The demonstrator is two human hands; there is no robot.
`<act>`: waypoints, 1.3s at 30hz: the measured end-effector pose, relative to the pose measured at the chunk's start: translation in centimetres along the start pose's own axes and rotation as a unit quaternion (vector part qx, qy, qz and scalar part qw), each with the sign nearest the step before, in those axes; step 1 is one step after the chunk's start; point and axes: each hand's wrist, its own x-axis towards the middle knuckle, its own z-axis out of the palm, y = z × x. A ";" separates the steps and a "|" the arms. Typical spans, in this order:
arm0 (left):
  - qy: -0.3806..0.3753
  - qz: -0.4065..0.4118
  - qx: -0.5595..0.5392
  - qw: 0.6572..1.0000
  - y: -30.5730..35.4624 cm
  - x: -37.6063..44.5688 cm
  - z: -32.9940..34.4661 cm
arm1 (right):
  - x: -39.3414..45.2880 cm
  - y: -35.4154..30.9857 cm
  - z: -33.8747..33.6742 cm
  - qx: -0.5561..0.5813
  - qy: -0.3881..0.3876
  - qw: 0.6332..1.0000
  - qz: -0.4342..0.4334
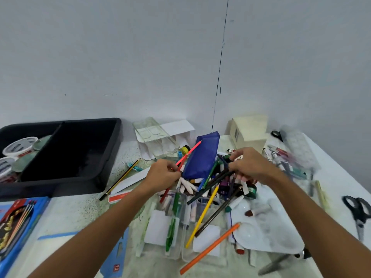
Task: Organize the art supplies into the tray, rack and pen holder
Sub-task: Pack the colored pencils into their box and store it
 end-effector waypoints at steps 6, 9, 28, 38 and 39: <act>-0.107 -0.101 -0.312 0.939 2.2 -0.8 0.7 | -1.3 0.9 -1.7 0.118 -0.074 0.990 0.004; -0.101 -0.099 -0.386 0.911 4.3 -0.6 2.4 | -2.2 0.7 0.1 0.141 -0.132 0.981 -0.020; -0.070 -0.107 -0.390 0.912 6.9 0.4 3.6 | 7.2 4.2 -3.7 -0.252 -0.009 0.956 -0.149; -0.081 -0.107 -0.412 0.901 7.2 0.7 3.6 | 7.3 1.9 -6.0 -0.126 -0.143 0.968 -0.164; -0.073 -0.105 -0.408 0.904 7.2 0.8 3.7 | 7.0 1.6 -6.3 -0.058 -0.152 0.975 -0.154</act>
